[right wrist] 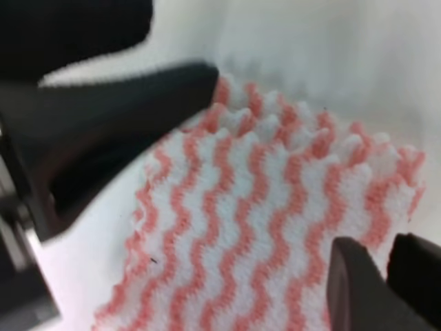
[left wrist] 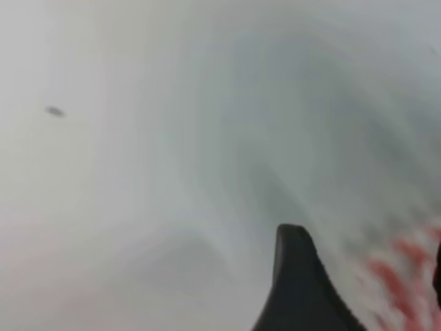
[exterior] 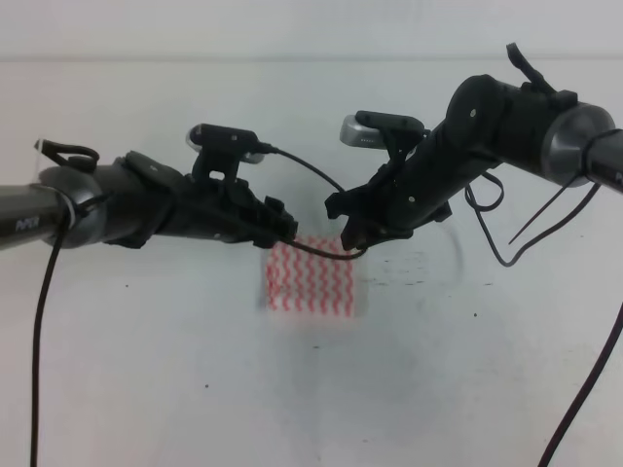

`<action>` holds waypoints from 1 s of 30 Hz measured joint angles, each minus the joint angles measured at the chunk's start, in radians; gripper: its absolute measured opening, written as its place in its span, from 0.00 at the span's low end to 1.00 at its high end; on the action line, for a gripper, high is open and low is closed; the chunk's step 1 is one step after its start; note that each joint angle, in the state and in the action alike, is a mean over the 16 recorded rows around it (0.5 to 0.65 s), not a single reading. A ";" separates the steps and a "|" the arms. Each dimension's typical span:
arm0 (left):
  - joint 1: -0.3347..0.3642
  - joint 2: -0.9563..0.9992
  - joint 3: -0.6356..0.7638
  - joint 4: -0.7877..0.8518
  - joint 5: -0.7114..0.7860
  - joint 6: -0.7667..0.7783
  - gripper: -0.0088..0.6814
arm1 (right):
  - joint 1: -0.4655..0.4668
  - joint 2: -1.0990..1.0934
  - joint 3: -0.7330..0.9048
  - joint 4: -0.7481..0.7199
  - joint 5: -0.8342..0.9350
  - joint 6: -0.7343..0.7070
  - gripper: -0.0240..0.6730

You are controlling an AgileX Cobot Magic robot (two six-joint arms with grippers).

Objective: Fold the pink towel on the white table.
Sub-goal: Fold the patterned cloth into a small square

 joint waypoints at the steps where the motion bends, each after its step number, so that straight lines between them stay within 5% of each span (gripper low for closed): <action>1: 0.000 -0.001 -0.003 -0.006 -0.007 0.000 0.49 | -0.001 0.000 0.000 -0.001 0.000 0.000 0.18; 4: 0.001 -0.004 -0.013 -0.022 -0.020 0.000 0.48 | -0.004 -0.001 0.000 -0.005 0.001 0.000 0.17; 20: 0.001 0.006 -0.040 -0.011 0.183 0.001 0.01 | -0.014 0.000 -0.001 -0.011 -0.016 0.003 0.03; 30: 0.000 0.046 -0.040 -0.005 0.134 0.001 0.01 | -0.014 -0.002 -0.002 -0.005 -0.010 0.005 0.01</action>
